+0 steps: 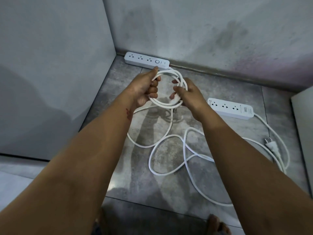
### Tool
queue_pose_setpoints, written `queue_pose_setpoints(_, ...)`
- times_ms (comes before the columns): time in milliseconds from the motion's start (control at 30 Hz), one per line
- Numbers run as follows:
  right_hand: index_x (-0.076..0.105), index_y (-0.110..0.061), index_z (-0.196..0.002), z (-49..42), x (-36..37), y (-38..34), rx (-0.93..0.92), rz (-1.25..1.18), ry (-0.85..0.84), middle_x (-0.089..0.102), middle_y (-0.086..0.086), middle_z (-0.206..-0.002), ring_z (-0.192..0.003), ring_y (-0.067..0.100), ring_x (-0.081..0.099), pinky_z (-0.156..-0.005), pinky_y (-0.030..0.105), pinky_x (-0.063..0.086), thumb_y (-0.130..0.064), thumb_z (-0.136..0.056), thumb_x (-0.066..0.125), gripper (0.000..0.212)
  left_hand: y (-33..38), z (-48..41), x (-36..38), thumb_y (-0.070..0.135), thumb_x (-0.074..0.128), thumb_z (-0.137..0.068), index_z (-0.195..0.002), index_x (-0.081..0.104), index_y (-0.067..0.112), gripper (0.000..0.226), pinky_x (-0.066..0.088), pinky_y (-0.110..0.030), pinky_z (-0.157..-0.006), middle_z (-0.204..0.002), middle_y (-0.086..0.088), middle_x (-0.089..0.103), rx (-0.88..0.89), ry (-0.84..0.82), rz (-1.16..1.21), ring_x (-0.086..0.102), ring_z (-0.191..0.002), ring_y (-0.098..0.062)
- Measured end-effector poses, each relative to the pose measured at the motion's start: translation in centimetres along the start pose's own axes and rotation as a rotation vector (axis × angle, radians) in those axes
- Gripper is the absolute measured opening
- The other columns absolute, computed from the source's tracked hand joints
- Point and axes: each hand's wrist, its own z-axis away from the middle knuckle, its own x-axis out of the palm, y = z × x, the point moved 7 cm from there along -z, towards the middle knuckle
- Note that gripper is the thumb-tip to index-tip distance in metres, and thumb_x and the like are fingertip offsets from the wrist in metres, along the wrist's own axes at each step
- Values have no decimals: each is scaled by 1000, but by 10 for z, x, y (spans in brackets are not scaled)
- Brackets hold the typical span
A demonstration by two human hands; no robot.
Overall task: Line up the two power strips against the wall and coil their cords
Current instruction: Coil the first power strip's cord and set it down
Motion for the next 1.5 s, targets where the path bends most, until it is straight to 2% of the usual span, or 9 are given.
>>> queue_pose_setpoints(267,61,-20,-108,4,-8,12,-48,384,48,66,3,-93,-83,21,61,-75,37,47,-37,-91,55,25,13,1,-6,36,52,-100,-82,65,4,38,23,-18,-38,-52,5,30,63,79,-198,22,-39,-8)
queue_pose_setpoints(533,53,-12,-87,-5,3,-3,175,-324,-251,47,3,-60,-48,21,46,-66,37,48,-28,-84,54,16,14,1,9,36,52,-99,-92,67,5,36,19,-18,-37,-50,8,27,27,-100,-319,17,-41,-6)
queue_pose_setpoints(667,66,-8,-94,-10,-2,-18,163,-212,-229,38,-2,-54,-40,15,34,-51,29,45,-49,-98,45,47,13,4,14,37,55,-98,-92,66,9,31,26,-17,-40,-50,7,36,0,-137,-338,22,-41,-7)
queue_pose_setpoints(867,52,-13,-77,-11,-10,-26,85,-4,-9,38,1,-61,-39,12,35,-51,30,35,-38,-102,44,37,5,2,9,57,39,-98,-87,61,9,54,57,-36,-65,-63,-4,56,-54,-94,-290,58,-56,-21)
queue_pose_setpoints(1133,49,-17,-74,-17,-33,-34,51,-150,224,35,0,-61,-42,11,34,-44,25,36,-35,-103,40,35,-32,-4,-5,67,15,-97,-98,71,11,79,32,-39,-106,-99,-4,74,-88,-165,-534,64,-103,-17)
queue_pose_setpoints(1233,48,-18,-76,-18,-36,-29,47,-187,274,33,0,-63,-42,10,32,-43,23,35,-34,-104,37,35,-26,-10,-6,59,30,-99,-78,63,14,60,44,-36,-98,-76,-4,66,9,-83,-276,64,-82,-19)
queue_pose_setpoints(1300,47,-18,-76,-18,-36,-20,66,-258,298,31,-1,-61,-36,7,29,-42,22,34,-34,-105,36,35,-22,-9,-2,53,37,-100,-83,60,13,49,51,-32,-74,-68,-2,55,19,-60,-118,52,-63,-18)
queue_pose_setpoints(1400,46,-17,-76,-17,-33,-4,110,-356,284,28,-4,-53,-33,7,25,-43,24,35,-34,-105,34,36,-20,-6,4,48,41,-101,-102,56,13,38,40,-25,-52,-76,-3,49,6,-24,-37,42,-56,-13)
queue_pose_setpoints(1500,44,-16,-76,-14,-29,5,120,-455,236,26,-10,-42,-33,8,22,-45,26,36,-33,-106,33,36,-20,-6,5,48,38,-102,-104,58,11,42,37,-23,-52,-83,-3,51,-29,69,-81,44,-61,-12)
